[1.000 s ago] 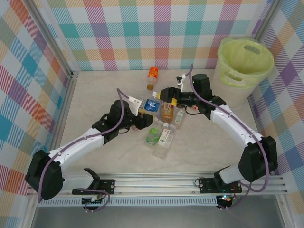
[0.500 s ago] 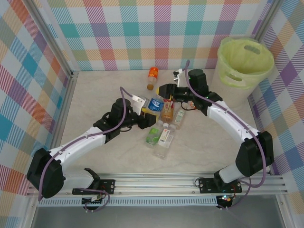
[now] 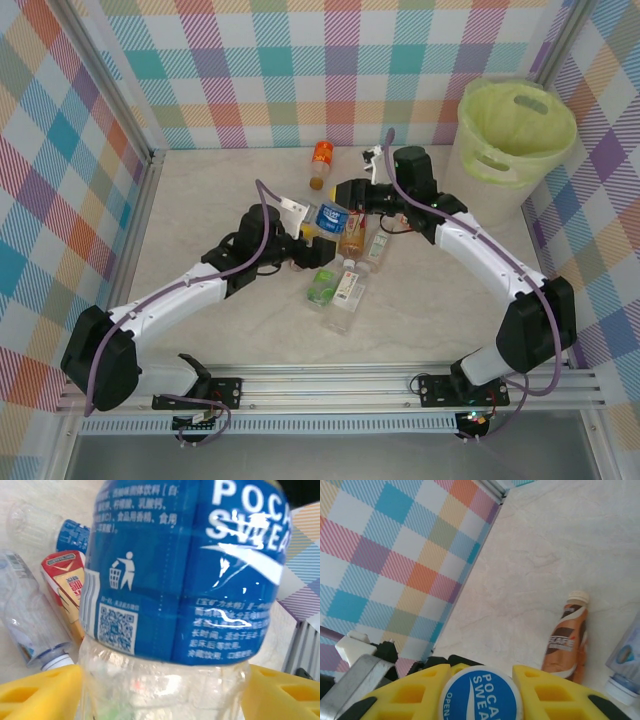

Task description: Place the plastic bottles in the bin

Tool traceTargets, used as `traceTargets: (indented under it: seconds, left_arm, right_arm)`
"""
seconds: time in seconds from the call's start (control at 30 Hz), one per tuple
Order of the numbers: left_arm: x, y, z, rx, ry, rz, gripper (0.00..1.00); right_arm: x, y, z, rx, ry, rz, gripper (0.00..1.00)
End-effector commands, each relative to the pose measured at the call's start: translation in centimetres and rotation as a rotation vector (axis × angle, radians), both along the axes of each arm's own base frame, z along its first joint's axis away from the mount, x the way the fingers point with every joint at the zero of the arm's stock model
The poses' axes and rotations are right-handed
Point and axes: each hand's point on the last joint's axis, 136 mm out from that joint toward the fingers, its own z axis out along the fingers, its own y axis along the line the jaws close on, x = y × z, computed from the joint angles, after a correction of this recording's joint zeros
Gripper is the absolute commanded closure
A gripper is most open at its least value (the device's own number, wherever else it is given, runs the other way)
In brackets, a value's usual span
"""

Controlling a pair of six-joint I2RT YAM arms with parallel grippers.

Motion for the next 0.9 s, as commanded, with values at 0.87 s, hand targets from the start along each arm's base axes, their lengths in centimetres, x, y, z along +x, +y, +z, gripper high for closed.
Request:
traceTargets:
  seconds: [0.87]
  left_arm:
    - [-1.1, 17.8, -5.4, -0.229, 0.116, 0.839, 0.00]
  right_arm:
    - [10.1, -28.4, 25.9, -0.372, -0.991, -1.221, 1.00]
